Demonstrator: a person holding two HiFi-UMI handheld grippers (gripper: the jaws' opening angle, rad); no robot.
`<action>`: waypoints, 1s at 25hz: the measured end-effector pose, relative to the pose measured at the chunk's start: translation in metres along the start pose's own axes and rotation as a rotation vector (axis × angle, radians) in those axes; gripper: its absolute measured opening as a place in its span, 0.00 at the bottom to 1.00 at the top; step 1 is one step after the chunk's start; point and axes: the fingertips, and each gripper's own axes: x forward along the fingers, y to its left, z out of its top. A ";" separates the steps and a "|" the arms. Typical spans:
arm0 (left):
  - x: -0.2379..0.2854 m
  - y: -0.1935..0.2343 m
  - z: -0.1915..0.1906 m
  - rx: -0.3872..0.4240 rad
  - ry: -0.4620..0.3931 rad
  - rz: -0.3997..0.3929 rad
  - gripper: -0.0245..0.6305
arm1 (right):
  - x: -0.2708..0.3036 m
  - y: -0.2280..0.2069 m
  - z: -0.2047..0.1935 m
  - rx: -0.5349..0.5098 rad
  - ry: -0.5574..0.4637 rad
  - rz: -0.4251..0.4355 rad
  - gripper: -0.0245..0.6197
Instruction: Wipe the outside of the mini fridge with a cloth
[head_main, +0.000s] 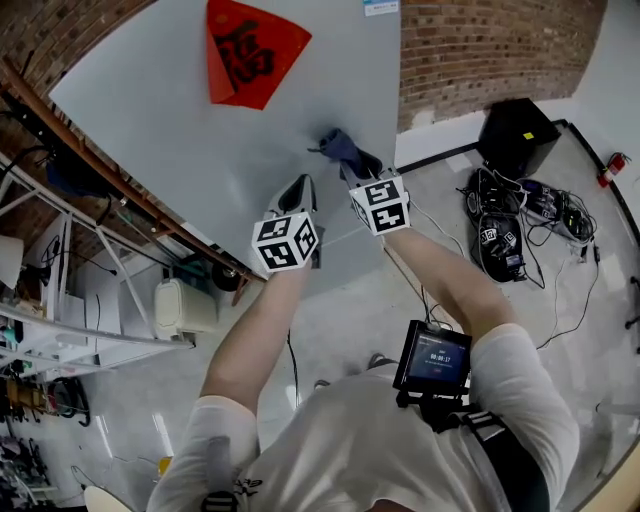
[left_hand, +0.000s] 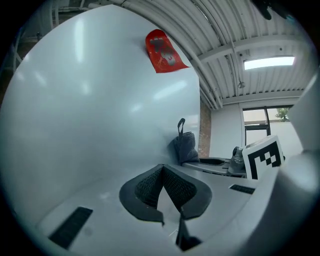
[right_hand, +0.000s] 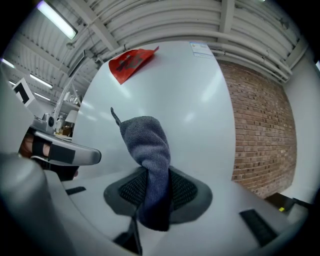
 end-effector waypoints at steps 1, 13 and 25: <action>0.006 -0.005 -0.001 -0.001 0.001 -0.004 0.04 | -0.001 -0.010 -0.002 0.005 0.002 -0.009 0.21; 0.048 -0.039 -0.018 0.001 0.035 -0.016 0.04 | -0.006 -0.081 -0.027 0.073 0.012 -0.064 0.21; -0.020 0.018 -0.033 -0.011 0.042 0.049 0.04 | -0.011 0.029 -0.031 -0.006 0.041 0.053 0.21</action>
